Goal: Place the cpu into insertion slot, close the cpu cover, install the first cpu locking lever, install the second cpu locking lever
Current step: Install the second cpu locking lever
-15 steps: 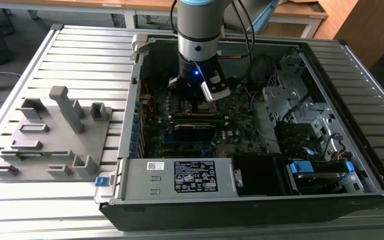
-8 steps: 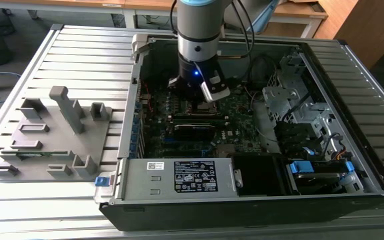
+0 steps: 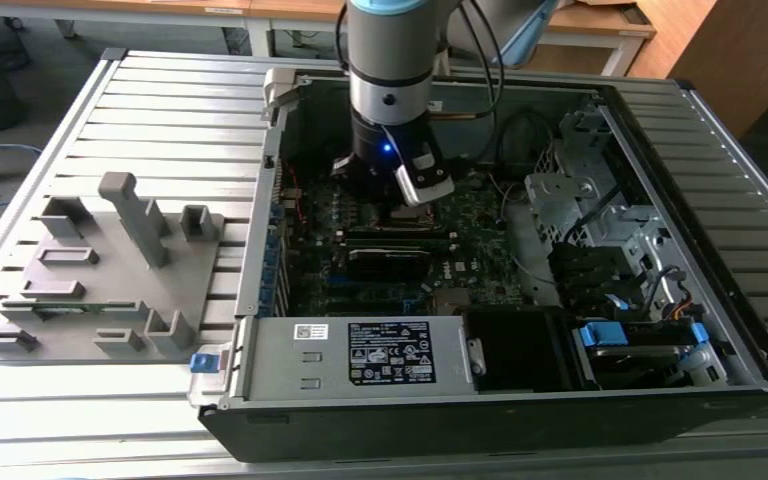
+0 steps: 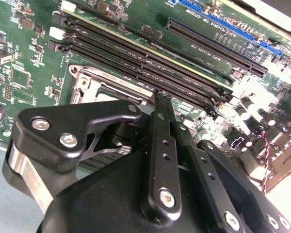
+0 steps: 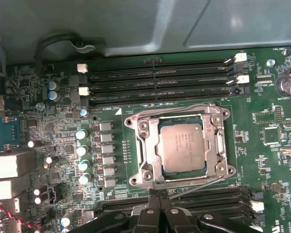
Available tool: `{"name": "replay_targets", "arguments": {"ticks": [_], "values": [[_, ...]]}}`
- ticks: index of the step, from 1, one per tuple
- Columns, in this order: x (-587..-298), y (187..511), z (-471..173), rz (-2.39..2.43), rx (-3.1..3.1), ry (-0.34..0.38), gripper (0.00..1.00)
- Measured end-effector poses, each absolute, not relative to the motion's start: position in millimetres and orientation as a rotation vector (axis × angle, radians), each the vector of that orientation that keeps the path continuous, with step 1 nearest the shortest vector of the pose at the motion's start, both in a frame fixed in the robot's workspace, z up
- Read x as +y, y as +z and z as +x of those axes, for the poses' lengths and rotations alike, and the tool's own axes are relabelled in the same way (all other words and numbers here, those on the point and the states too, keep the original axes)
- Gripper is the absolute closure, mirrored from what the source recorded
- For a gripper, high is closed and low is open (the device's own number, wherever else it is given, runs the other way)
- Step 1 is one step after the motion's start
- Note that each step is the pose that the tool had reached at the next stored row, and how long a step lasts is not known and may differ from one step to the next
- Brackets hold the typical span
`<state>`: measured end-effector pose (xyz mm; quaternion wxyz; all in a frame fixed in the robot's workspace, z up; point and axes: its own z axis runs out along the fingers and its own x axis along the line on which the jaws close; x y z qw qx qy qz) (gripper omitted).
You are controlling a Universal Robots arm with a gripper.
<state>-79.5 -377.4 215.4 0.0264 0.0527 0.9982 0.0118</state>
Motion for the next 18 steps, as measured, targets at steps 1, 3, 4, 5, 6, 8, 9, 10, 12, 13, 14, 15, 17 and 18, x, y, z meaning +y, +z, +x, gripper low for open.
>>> {"name": "replay_targets", "arguments": {"ticks": [1,3,4,5,6,8,9,10,12,13,14,15,17,18], "values": [[-377.4,215.1,-80.2,0.163,3.084,0.036,0.89],[-377.5,214.7,-81.5,0.163,3.084,0.036,0.89],[-377.5,214.5,-82.1,0.163,3.084,0.036,0.89],[-377.5,214.2,-82.9,0.163,3.084,0.036,0.89],[-377.5,213.9,-83.5,0.163,3.084,0.036,0.89],[-377.5,212.9,-83.9,0.163,3.084,0.036,0.89],[-377.5,212.6,-84.0,0.163,3.084,0.036,0.89],[-377.5,212.6,-84.0,0.163,3.084,0.036,0.89],[-377.5,212.5,-84.0,0.163,3.084,0.036,0.89],[-377.5,212.4,-84.0,0.163,3.084,0.036,0.89],[-377.5,212.0,-84.0,0.163,3.084,0.036,0.89],[-377.5,211.5,-84.0,0.163,3.084,0.036,0.89],[-377.5,211.4,-84.0,0.163,3.084,0.036,0.89],[-377.5,211.1,-84.0,0.163,3.084,0.036,0.89]]}}
